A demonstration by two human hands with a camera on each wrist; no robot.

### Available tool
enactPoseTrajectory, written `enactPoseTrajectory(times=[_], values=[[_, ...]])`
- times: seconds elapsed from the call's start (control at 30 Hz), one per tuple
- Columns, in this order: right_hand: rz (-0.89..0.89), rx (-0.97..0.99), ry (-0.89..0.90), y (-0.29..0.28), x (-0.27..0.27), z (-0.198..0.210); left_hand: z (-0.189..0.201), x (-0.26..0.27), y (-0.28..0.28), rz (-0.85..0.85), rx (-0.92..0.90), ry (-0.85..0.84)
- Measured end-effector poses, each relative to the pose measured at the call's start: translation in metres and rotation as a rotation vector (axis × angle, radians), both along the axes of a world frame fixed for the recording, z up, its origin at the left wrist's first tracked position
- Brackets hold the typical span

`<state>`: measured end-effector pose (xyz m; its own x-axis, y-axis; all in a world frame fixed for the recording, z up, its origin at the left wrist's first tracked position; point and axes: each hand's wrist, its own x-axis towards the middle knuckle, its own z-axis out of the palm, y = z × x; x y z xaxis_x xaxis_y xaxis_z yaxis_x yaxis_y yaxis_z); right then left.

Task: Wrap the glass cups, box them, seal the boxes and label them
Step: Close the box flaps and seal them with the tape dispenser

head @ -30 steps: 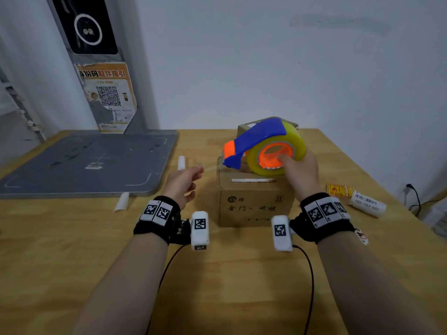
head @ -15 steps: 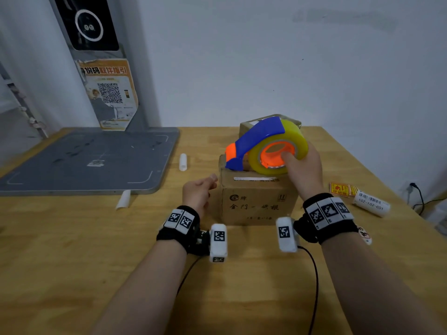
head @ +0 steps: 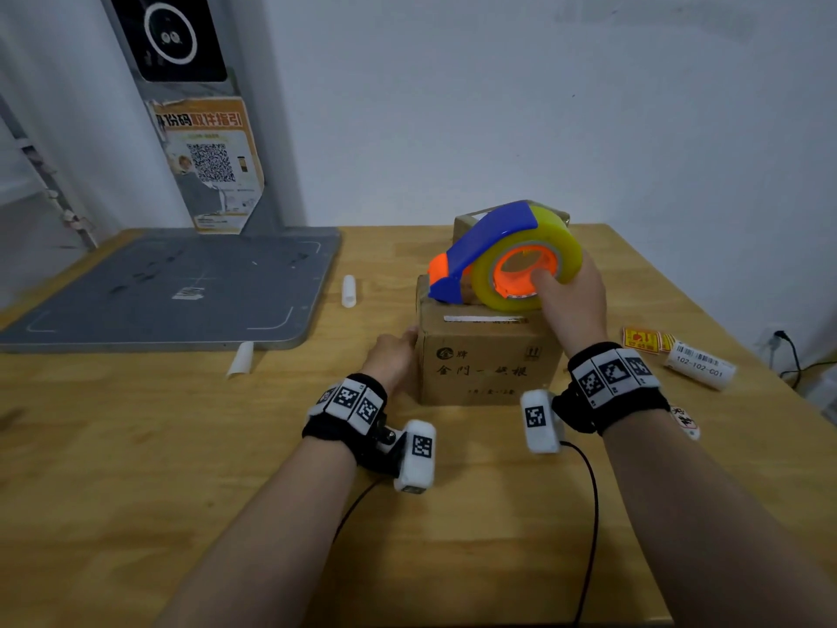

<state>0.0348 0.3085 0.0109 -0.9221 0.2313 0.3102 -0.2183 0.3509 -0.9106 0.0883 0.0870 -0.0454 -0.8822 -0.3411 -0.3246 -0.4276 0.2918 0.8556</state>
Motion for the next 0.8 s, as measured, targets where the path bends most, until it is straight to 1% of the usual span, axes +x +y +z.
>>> enactPoseTrajectory(times=[0.03,0.1,0.13,0.17,0.23,0.3,0.33,0.47,0.6,0.67,0.8], values=[[0.000,-0.003,-0.002,0.000,0.001,0.000,0.000,0.001,-0.002,0.023,-0.041,-0.006],[0.004,-0.009,-0.001,-0.001,0.002,0.001,0.007,0.005,-0.004,0.097,-0.093,0.183],[0.006,-0.011,-0.002,-0.001,0.003,0.001,0.013,0.008,-0.004,0.097,-0.053,0.268],[0.009,-0.009,-0.006,-0.001,0.003,0.002,0.023,0.013,0.000,0.057,0.011,0.304],[0.015,-0.011,-0.021,-0.001,0.004,0.003,0.041,0.023,0.010,-0.108,0.148,0.219],[0.014,-0.036,-0.037,-0.001,0.005,0.005,0.050,0.029,0.015,-0.211,0.200,0.162],[0.013,-0.047,-0.042,-0.003,0.006,0.005,0.050,0.029,0.015,-0.210,0.207,0.166],[0.047,-0.070,-0.049,-0.022,0.014,0.006,0.044,0.030,0.000,-0.090,0.220,0.249],[0.125,-0.093,-0.051,-0.056,0.016,0.004,0.039,0.035,-0.040,-0.034,0.195,0.298],[0.170,-0.103,-0.050,-0.071,0.014,0.006,0.039,0.035,-0.065,-0.057,0.148,0.318],[0.247,-0.100,-0.014,-0.090,0.005,0.011,0.043,0.026,-0.098,-0.183,0.091,0.303]])
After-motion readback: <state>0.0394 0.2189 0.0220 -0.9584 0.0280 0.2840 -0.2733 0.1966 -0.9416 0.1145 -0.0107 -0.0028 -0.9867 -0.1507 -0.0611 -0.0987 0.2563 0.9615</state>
